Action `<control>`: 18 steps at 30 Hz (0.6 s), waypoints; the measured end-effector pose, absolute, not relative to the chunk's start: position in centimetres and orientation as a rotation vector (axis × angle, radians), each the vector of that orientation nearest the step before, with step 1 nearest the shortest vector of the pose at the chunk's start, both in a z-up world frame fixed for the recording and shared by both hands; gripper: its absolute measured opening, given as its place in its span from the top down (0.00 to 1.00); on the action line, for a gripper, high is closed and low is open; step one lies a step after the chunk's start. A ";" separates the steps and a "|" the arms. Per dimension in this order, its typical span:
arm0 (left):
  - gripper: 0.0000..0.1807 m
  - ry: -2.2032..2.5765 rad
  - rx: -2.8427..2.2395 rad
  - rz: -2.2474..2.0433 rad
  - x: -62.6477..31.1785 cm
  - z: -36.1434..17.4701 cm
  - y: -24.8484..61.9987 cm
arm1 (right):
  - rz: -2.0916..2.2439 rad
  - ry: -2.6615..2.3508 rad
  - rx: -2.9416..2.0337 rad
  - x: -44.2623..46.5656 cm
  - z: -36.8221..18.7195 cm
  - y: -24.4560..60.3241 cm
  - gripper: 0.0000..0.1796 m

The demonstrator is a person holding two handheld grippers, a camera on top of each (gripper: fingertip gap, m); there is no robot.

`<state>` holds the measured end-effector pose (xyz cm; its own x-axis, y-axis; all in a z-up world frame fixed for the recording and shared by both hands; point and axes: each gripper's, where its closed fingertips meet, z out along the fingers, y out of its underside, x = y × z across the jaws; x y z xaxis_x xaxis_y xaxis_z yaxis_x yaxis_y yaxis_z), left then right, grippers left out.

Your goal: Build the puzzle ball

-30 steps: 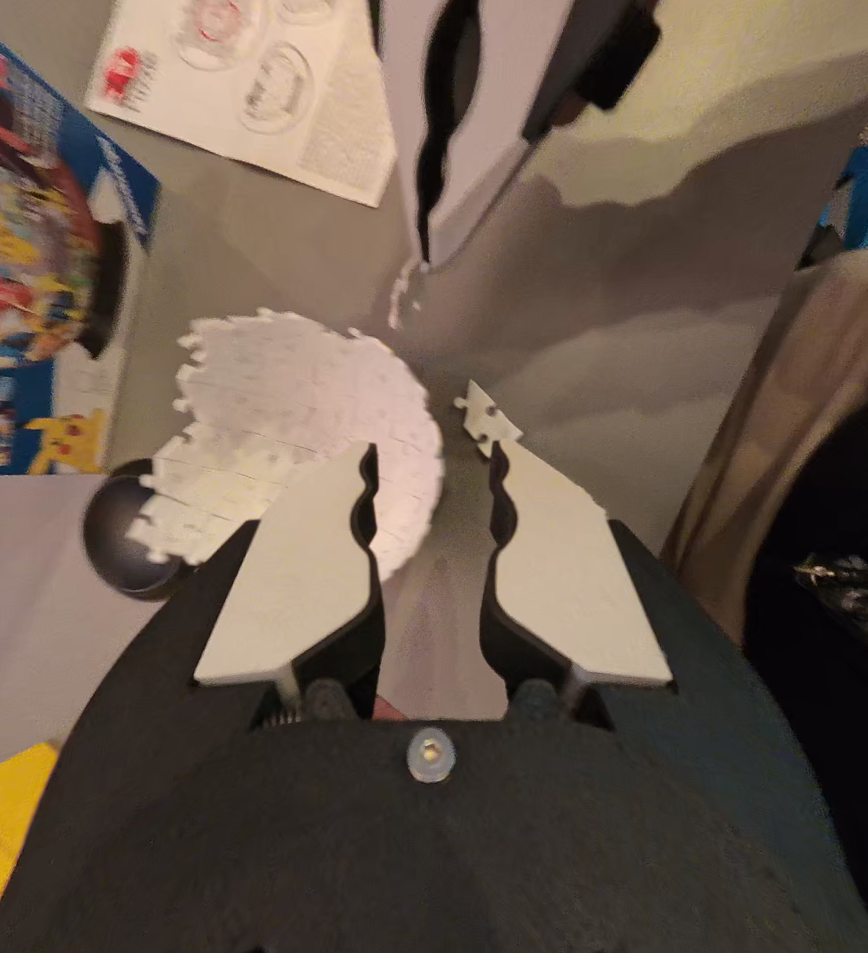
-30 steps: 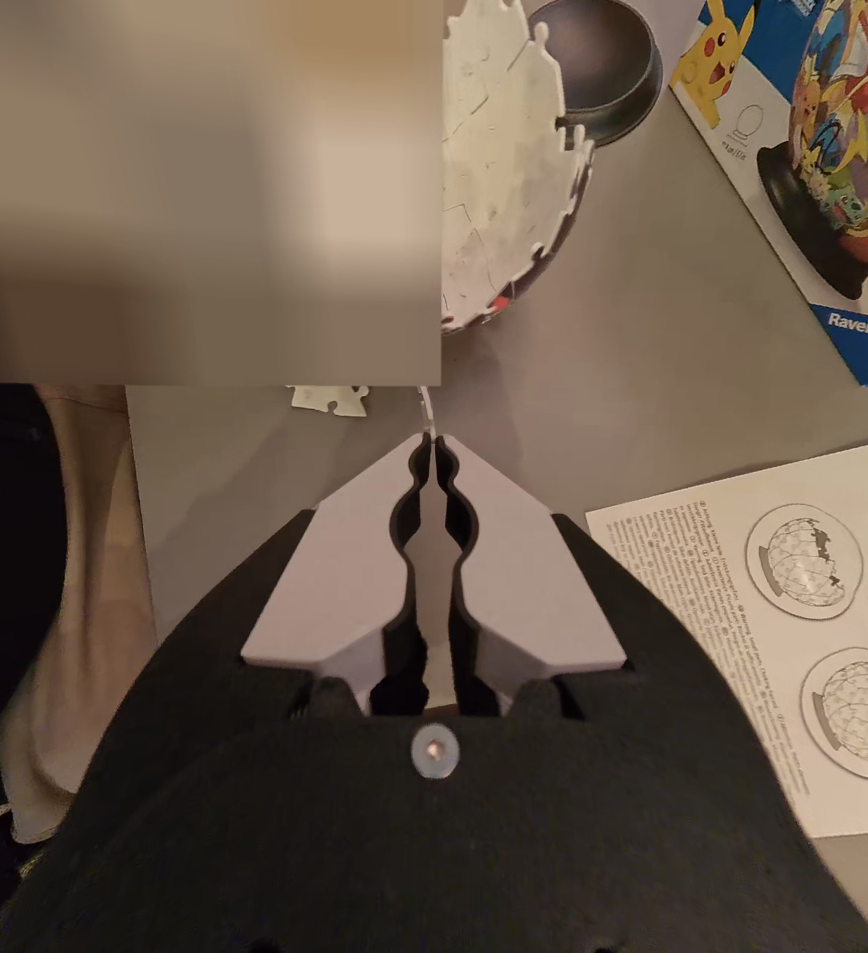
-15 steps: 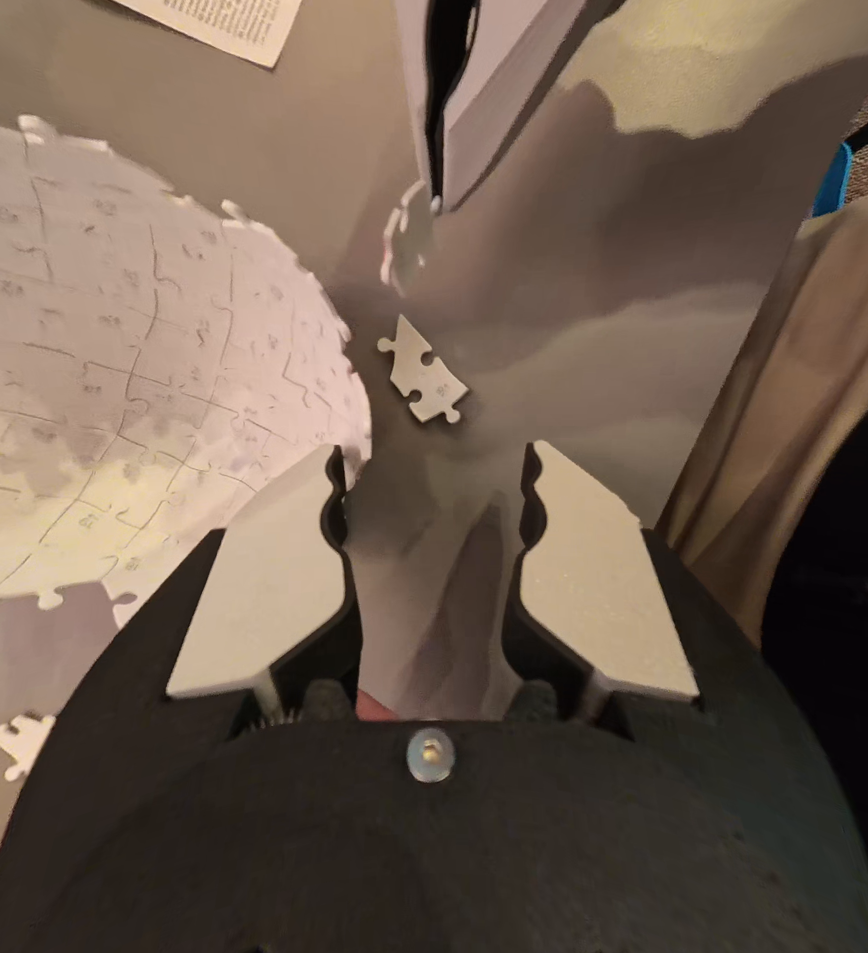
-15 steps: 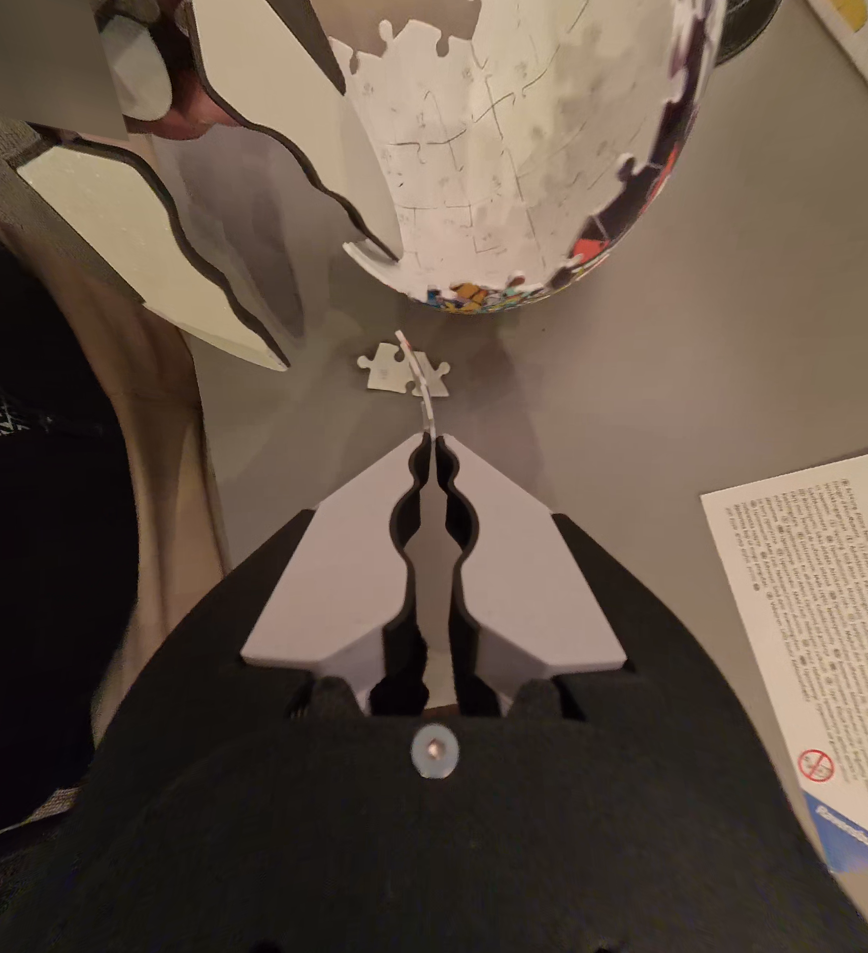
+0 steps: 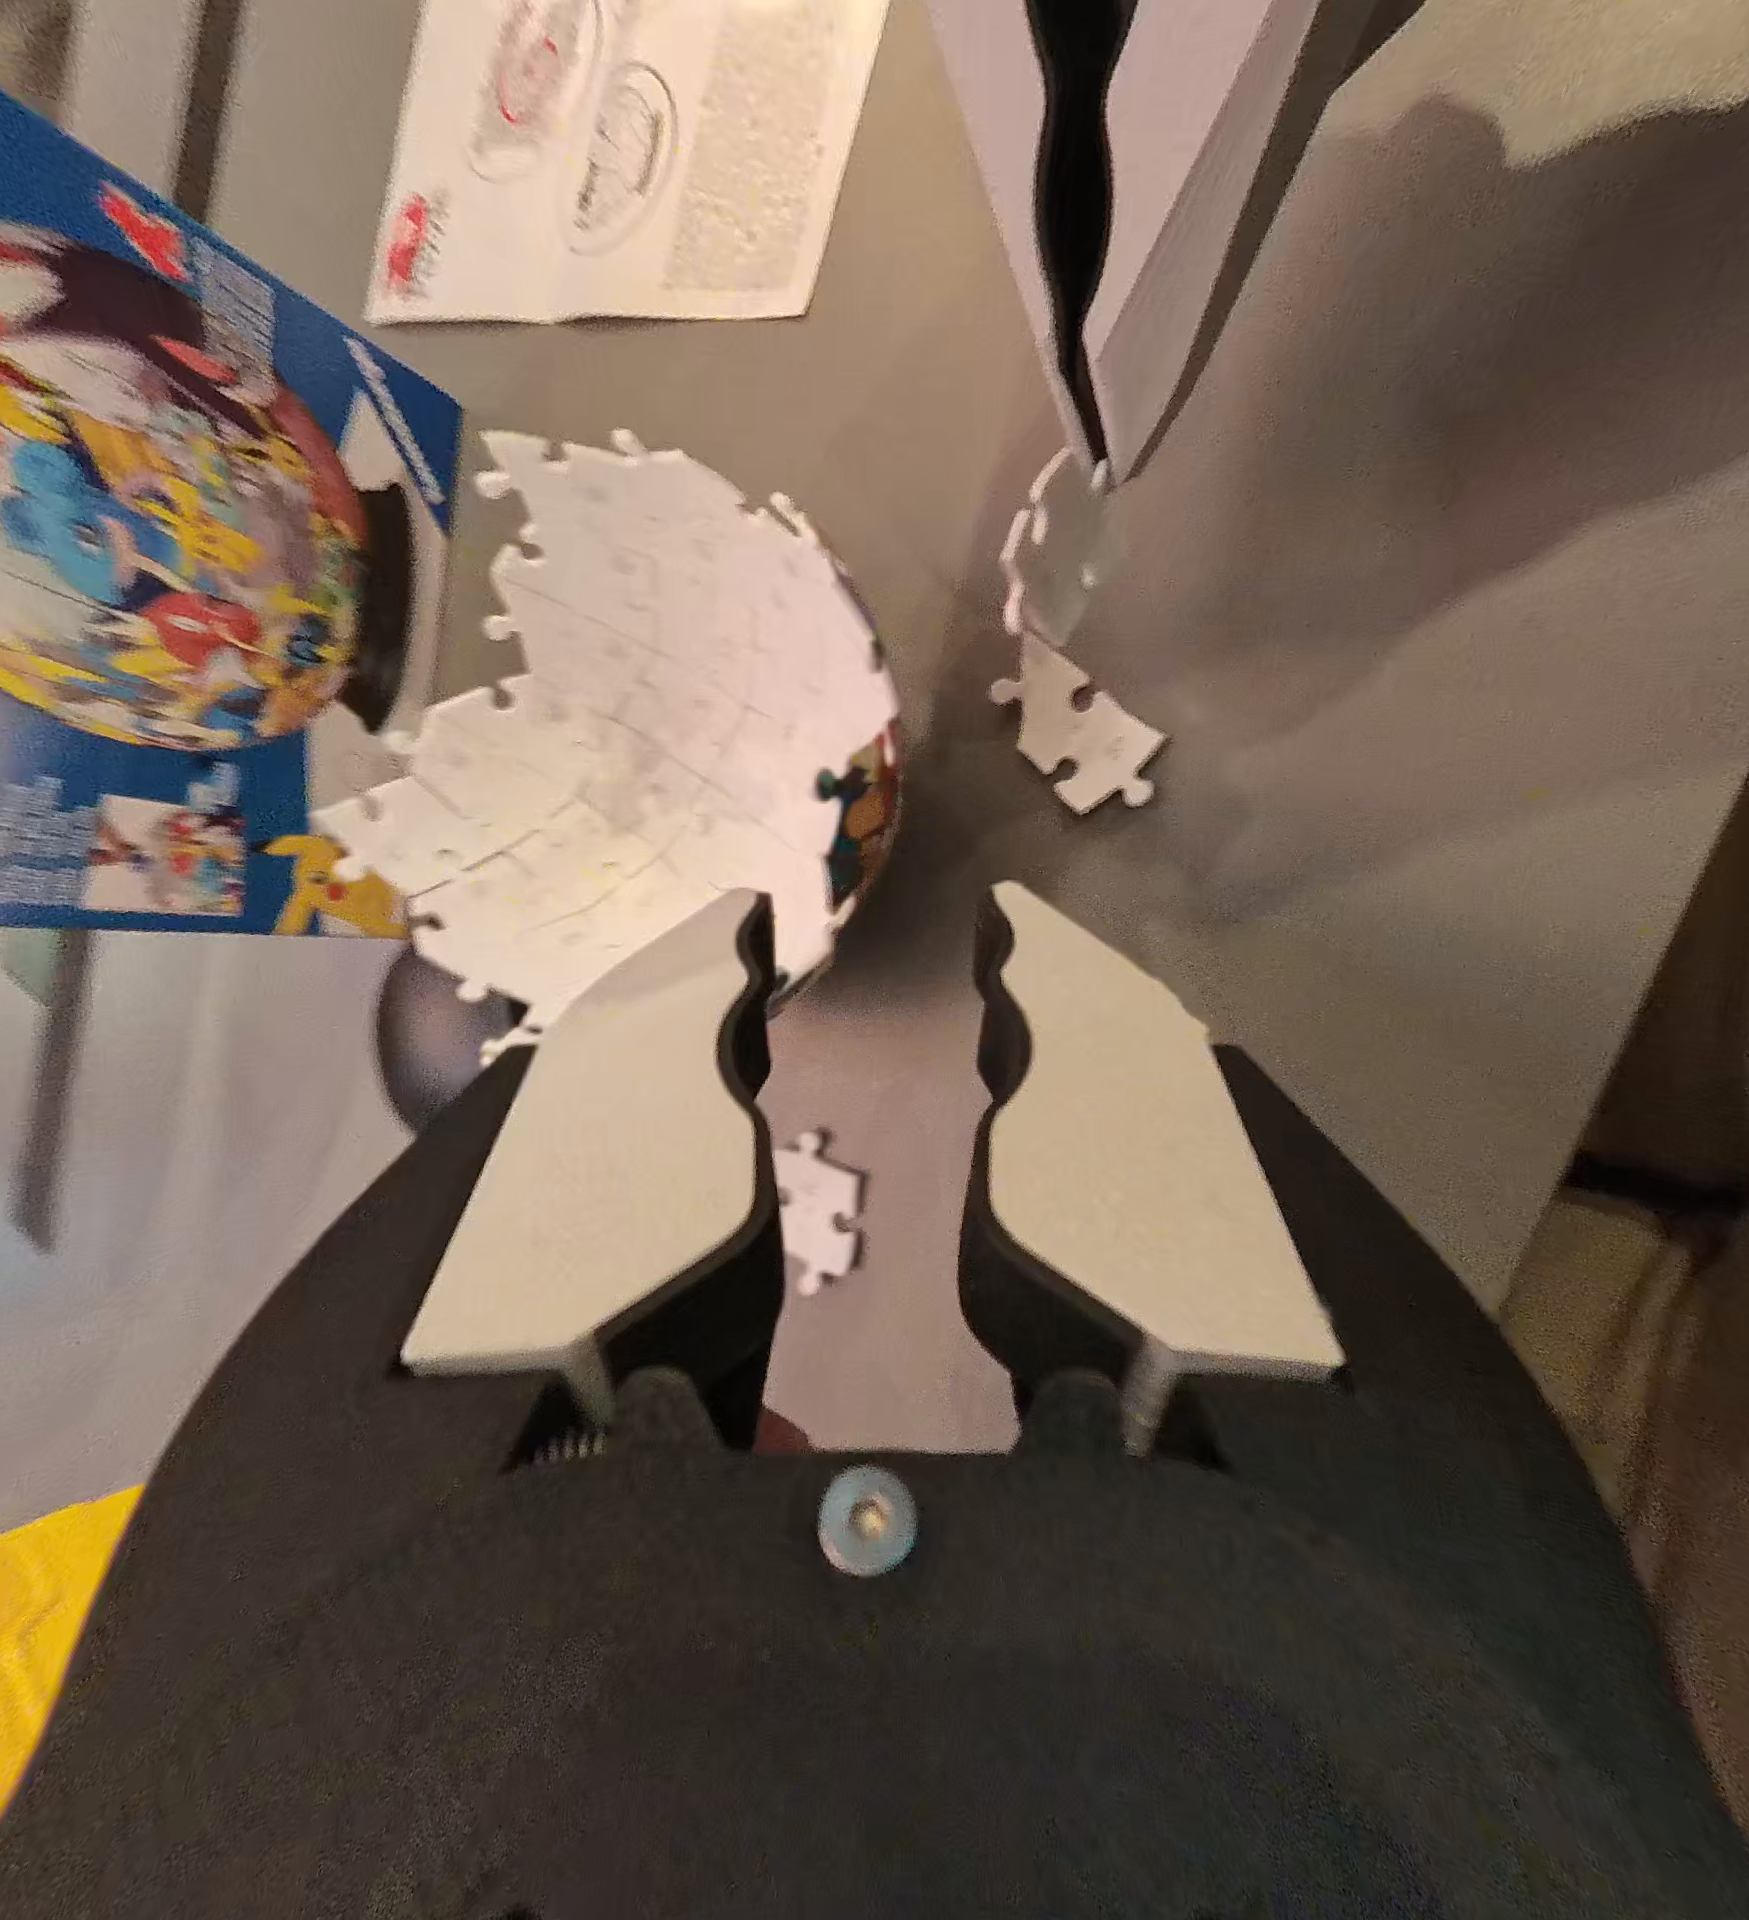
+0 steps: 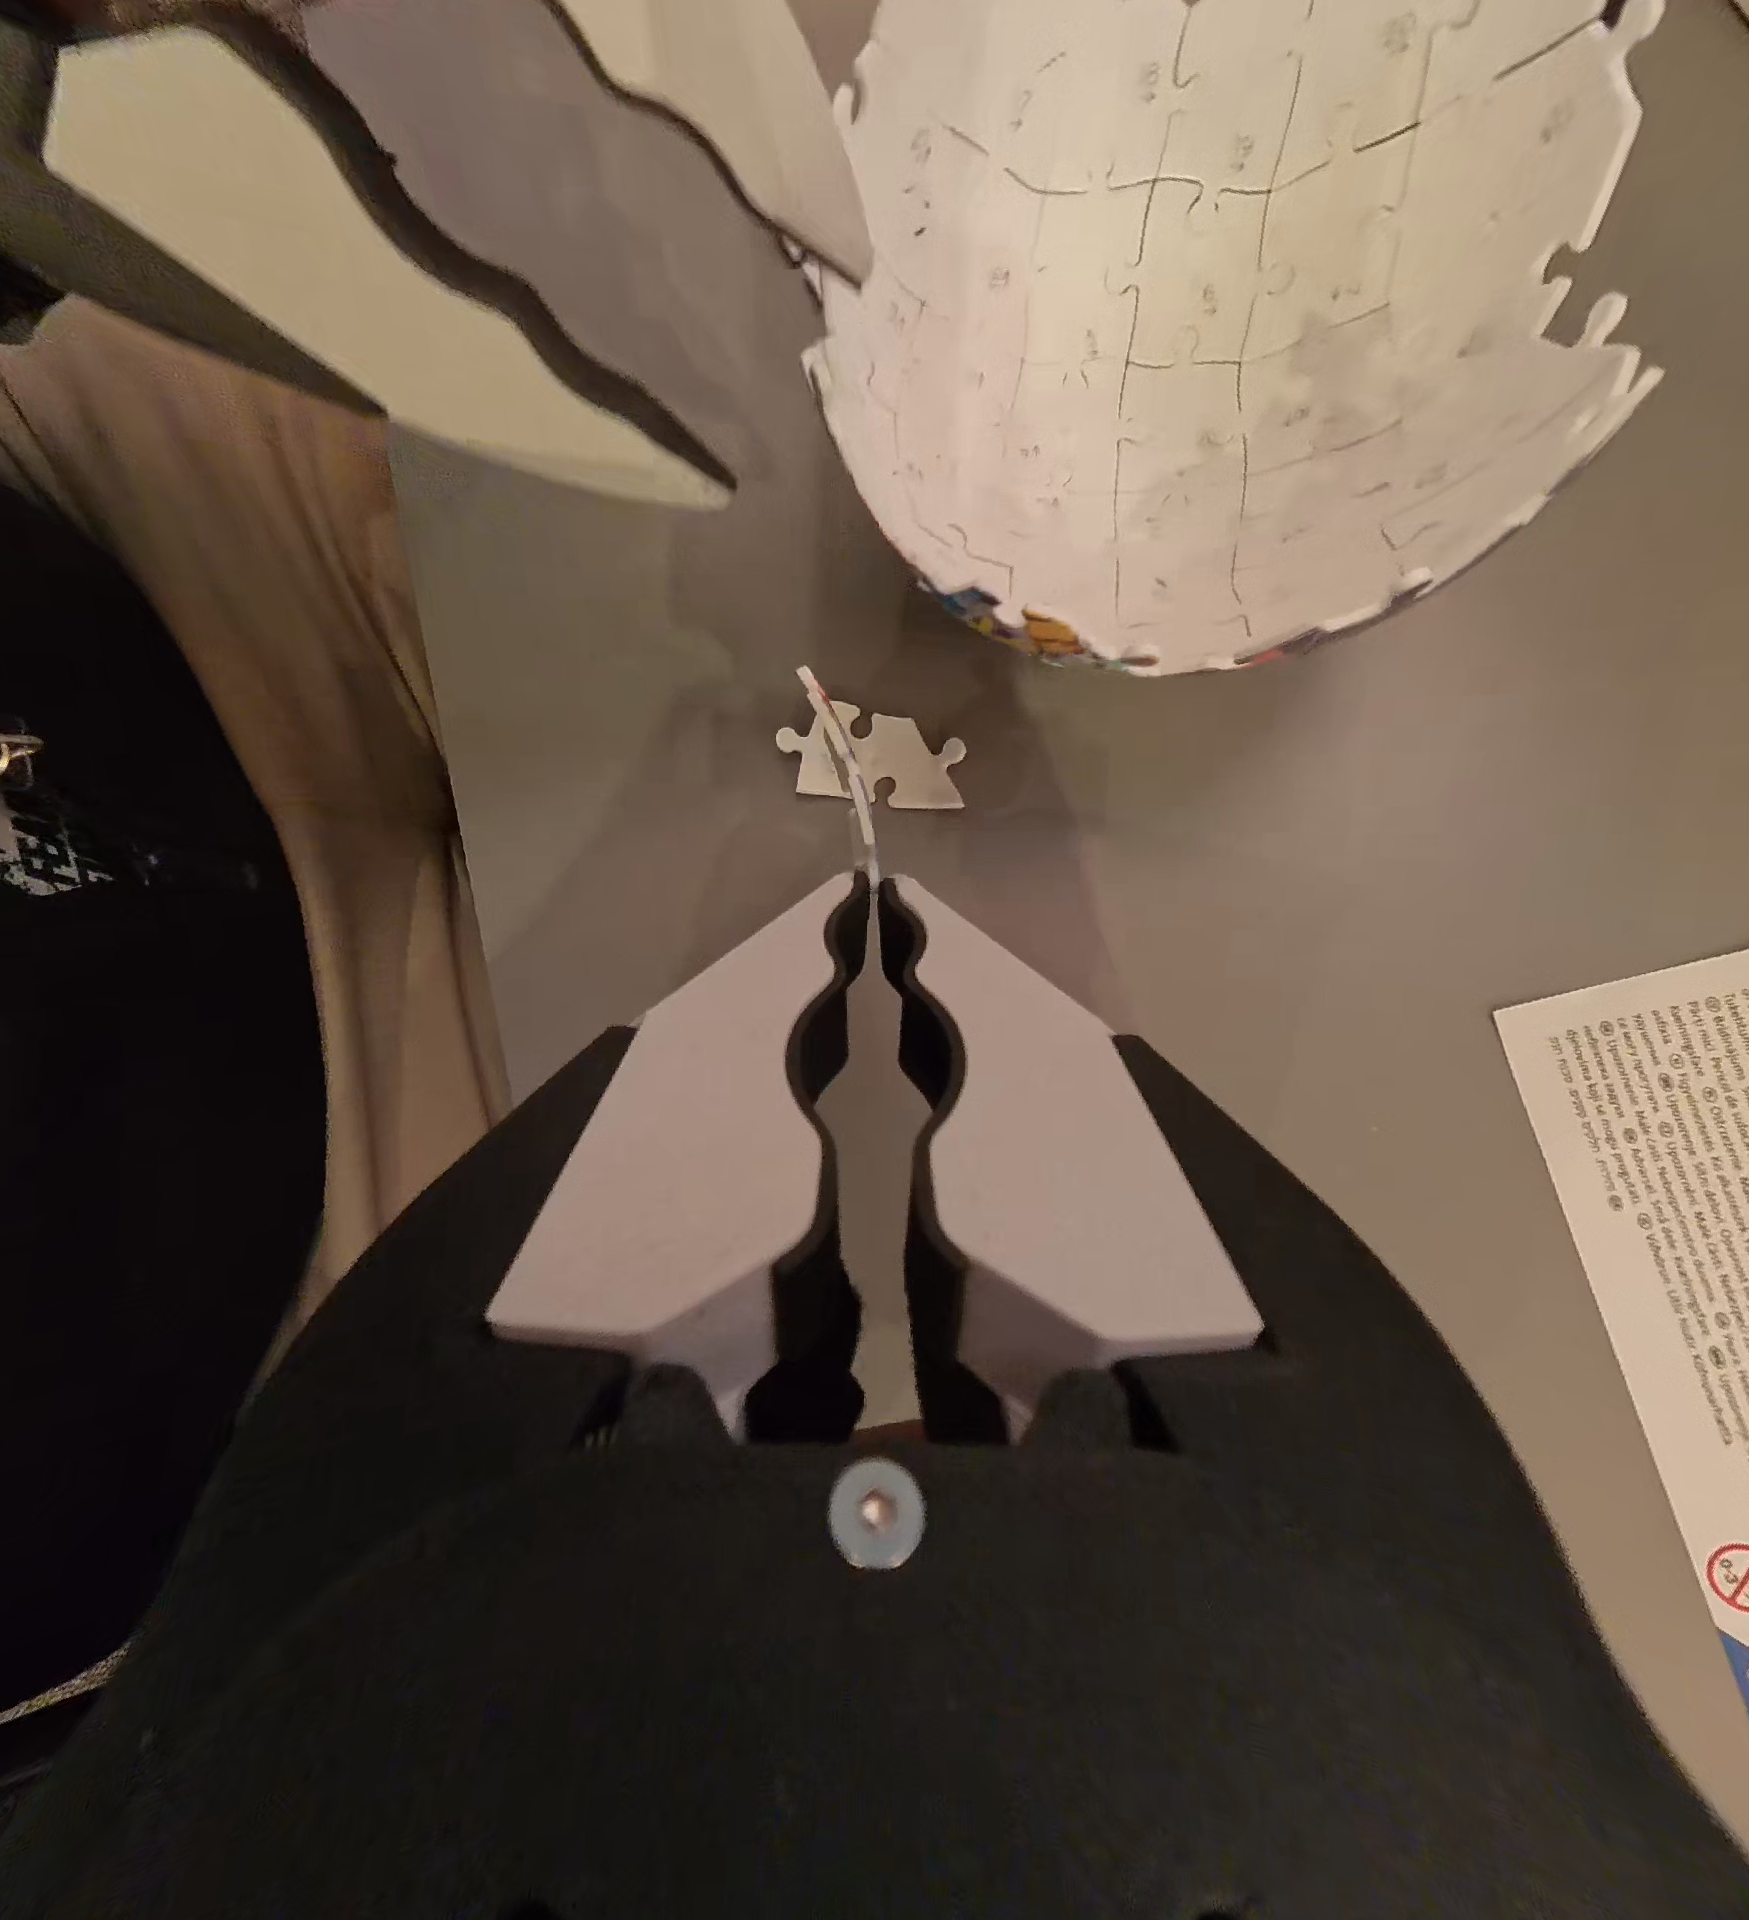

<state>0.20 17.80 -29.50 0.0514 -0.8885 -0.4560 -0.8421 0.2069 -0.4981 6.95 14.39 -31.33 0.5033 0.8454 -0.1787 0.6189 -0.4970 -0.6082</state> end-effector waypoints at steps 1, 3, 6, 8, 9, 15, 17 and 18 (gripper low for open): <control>0.80 1.772 -1.598 -0.050 -0.2 -29.2 18.4 | 0.641 -1.201 -2.276 7.0 -31.3 14.4 1.00; 0.76 1.795 -1.563 -0.023 -1.2 -28.9 19.2 | 0.644 -1.196 -2.273 7.0 -31.2 14.4 1.00; 0.73 1.868 -1.439 0.055 -2.1 -27.8 20.7 | 0.646 -1.194 -2.269 7.2 -31.0 14.3 1.00; 0.72 1.952 -1.357 0.082 -2.0 -27.7 21.4 | 0.647 -1.195 -2.270 7.2 -31.1 14.3 1.00; 0.70 2.014 -1.311 0.122 -2.0 -28.0 21.7 | 0.647 -1.195 -2.270 7.2 -31.1 14.3 1.00; 0.74 2.308 -1.106 0.240 -2.4 -30.4 21.5 | 0.650 -1.202 -2.264 6.8 -30.9 14.2 1.00; 0.78 2.353 -1.082 0.244 -2.6 -31.3 21.1 | 0.653 -1.198 -2.262 6.8 -30.9 14.3 1.00; 0.79 2.350 -1.085 0.218 -2.4 -31.5 20.8 | 0.654 -1.193 -2.261 6.8 -30.8 14.3 1.00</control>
